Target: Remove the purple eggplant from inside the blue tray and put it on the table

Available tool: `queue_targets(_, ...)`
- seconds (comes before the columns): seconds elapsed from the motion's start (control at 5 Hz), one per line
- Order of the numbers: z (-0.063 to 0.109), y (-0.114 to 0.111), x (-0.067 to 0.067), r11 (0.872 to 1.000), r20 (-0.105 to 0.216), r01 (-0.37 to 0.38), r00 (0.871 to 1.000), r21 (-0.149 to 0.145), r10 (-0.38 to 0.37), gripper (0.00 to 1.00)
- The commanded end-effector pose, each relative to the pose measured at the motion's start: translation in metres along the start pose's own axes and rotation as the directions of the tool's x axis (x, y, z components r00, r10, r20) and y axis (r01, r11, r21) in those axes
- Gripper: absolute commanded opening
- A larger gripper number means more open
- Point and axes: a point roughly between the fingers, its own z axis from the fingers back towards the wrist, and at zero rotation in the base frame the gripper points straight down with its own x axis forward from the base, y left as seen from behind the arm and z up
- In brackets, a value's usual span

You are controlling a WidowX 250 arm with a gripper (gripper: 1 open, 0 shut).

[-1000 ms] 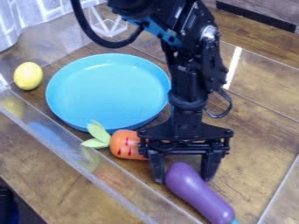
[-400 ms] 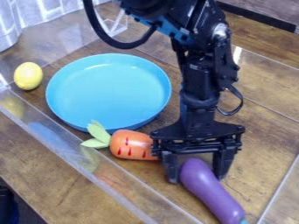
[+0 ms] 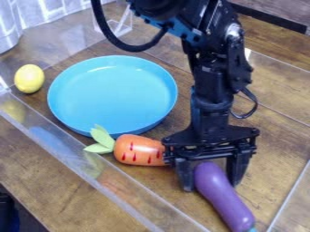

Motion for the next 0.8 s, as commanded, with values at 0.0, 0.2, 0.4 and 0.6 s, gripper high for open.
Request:
queue_targets(0.0, -0.0006, -0.0078, -0.0082, 1.0, -0.004, 0.011, 1.0, -0.008, -0.011, 1.0)
queue_targets(0.2, -0.0013, -0.0098, -0.0078, 1.0, -0.009, -0.002, 1.0, -0.009, 0.002, 1.0)
queue_targets(0.4, -0.0019, -0.0109, -0.0069, 1.0, -0.012, -0.013, 1.0, -0.007, 0.013, 0.0)
queue_targets(0.6, -0.0024, -0.0079, -0.0065, 1.0, -0.003, -0.022, 1.0, 0.004, 0.022, 0.0)
